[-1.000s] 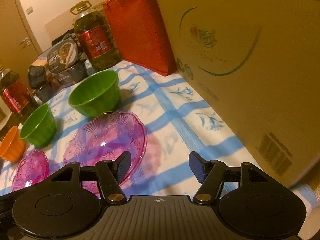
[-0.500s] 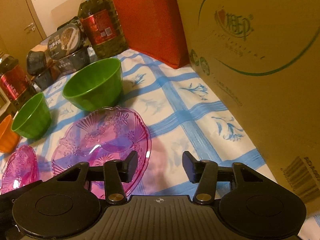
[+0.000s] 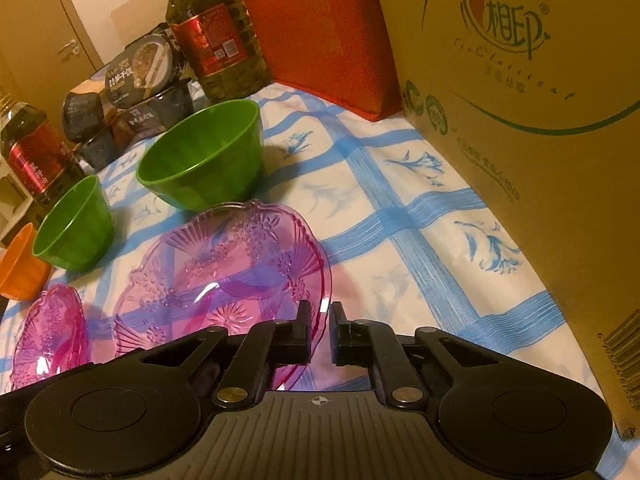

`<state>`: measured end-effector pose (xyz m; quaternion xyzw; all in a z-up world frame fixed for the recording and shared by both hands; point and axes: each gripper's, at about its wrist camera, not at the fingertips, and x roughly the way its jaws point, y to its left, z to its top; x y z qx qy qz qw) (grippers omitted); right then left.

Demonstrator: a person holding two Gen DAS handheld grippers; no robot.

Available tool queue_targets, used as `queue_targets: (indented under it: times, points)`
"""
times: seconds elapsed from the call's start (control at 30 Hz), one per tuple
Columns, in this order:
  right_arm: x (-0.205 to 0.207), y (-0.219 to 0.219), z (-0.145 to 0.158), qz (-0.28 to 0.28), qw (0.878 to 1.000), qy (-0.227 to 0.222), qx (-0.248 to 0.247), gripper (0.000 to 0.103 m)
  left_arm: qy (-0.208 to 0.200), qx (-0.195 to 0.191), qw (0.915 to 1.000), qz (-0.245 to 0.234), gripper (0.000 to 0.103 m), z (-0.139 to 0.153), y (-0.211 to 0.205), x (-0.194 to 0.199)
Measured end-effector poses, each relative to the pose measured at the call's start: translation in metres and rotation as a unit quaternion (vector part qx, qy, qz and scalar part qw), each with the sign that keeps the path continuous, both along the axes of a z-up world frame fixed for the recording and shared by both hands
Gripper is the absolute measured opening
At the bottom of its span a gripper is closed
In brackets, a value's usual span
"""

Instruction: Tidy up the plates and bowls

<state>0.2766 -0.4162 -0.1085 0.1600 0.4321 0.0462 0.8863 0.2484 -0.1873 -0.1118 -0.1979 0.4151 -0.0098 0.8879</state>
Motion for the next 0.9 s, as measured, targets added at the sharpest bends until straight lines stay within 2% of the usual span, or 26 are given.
queue_targets:
  times: [0.23,0.5,0.7,0.9]
  points:
    - [-0.027,-0.001,0.014,-0.013,1.000,-0.002,-0.001,0.009,-0.012,0.012,0.9996,-0.024,0.012,0.015,-0.002,-0.019]
    - [-0.079,0.005,0.037,-0.040,0.999,-0.015,0.008,0.009,-0.017,0.021,0.9984,-0.049,0.012,0.036,0.004,-0.057]
    - [-0.116,0.020,0.055,-0.049,0.998,-0.030,0.016,0.009,-0.035,0.027,0.9973,-0.058,0.012,0.057,0.020,-0.089]
    - [-0.141,0.048,0.070,-0.034,0.998,-0.044,0.019,0.009,-0.054,0.037,0.9965,-0.053,0.012,0.074,0.048,-0.118]
